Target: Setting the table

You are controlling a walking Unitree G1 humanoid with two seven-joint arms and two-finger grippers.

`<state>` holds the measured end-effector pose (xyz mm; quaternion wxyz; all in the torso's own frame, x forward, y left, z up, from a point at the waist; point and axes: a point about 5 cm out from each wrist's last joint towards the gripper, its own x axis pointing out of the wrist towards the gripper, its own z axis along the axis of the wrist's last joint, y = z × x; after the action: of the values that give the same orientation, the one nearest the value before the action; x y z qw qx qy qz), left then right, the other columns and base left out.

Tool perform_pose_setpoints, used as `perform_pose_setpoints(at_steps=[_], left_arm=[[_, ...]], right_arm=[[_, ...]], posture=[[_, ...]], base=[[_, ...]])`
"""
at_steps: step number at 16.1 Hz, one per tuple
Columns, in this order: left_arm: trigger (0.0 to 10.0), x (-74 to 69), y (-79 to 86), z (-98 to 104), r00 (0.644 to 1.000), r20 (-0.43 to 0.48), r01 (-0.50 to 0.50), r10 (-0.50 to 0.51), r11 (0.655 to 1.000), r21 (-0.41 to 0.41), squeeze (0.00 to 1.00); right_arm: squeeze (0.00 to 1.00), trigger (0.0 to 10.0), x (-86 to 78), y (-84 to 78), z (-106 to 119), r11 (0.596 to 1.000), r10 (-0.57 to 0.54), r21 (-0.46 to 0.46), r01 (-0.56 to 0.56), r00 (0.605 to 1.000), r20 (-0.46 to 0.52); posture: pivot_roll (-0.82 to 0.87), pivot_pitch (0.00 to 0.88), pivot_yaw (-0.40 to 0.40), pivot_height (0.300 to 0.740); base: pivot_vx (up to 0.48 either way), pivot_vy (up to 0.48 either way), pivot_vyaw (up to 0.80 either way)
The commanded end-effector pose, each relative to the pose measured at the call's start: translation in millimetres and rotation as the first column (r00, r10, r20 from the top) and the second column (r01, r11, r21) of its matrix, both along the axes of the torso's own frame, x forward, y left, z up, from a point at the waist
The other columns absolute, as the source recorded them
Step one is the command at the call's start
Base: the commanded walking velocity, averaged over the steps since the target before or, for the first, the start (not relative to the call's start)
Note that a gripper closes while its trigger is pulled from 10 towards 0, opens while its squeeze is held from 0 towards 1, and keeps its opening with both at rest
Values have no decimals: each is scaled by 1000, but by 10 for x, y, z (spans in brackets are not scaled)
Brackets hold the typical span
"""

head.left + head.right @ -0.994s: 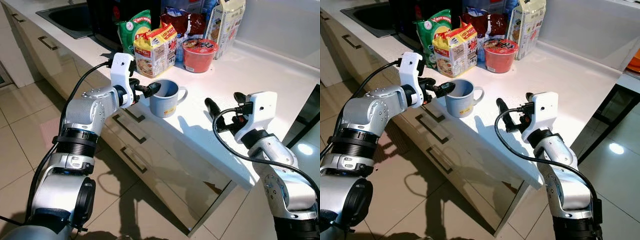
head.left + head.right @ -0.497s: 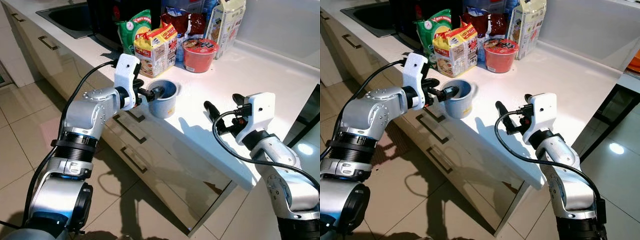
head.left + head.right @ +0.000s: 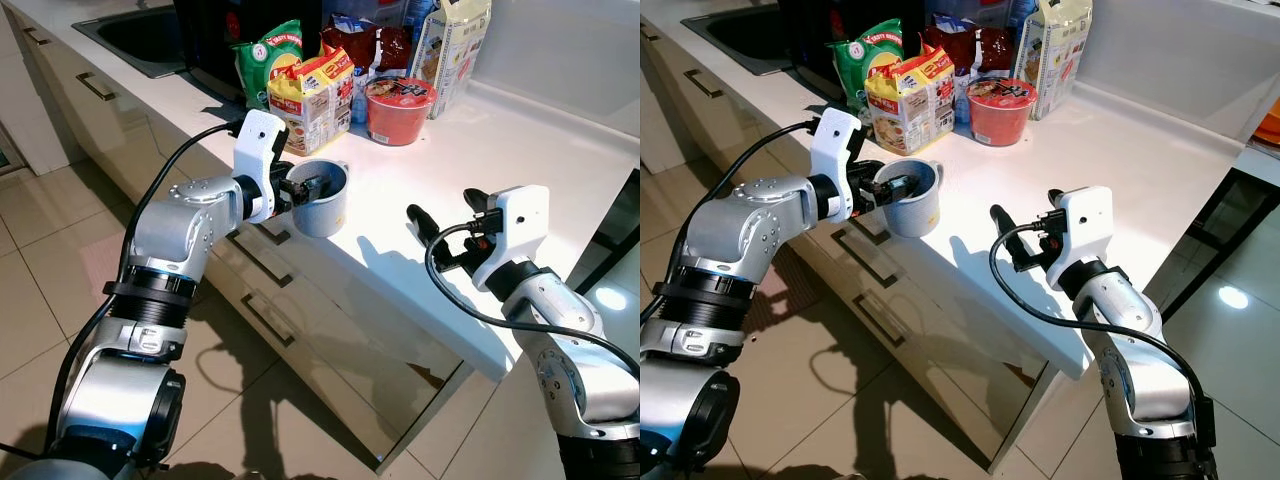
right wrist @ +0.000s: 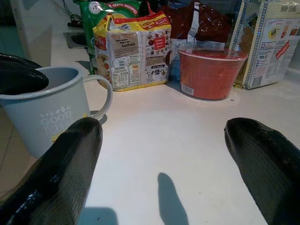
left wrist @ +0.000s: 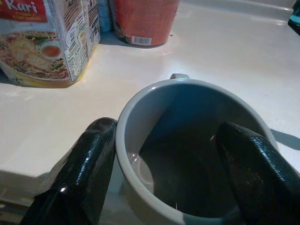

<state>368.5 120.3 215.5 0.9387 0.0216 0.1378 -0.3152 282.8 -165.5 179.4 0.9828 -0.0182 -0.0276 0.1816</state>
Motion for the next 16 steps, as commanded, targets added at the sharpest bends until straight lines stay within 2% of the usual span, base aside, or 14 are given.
perform_pose_setpoints(at_steps=[1, 3, 10, 16], left_arm=[[0, -45, 0, -202, 997, -73, 13, -9, 998, 60, 0], [0, -56, -4, -231, 997, -77, 20, -14, 997, 75, 0], [0, -65, -17, -204, 997, -72, 33, -29, 998, 52, 0], [0, -18, 15, -83, 999, -45, -1, 2, 1000, 13, 0]], right_arm=[[0, 10000, -23, -10, 19, 1000, 3, -14, -3, 1000, -2], [0, 10000, -25, -10, 17, 1000, 4, -17, -4, 1000, -3], [0, 10000, -25, -22, 21, 1000, 12, -24, -12, 1000, -5], [0, 10000, -3, -26, 31, 1000, 15, -26, -15, 1000, -4]], posture=[[-13, 0, -6, 740], [-15, 0, -4, 740], [-15, 0, -5, 740], [-11, 0, -7, 740]], base=[[0, 0, 0], [0, 0, 0], [0, 0, 0], [0, 0, 0]])
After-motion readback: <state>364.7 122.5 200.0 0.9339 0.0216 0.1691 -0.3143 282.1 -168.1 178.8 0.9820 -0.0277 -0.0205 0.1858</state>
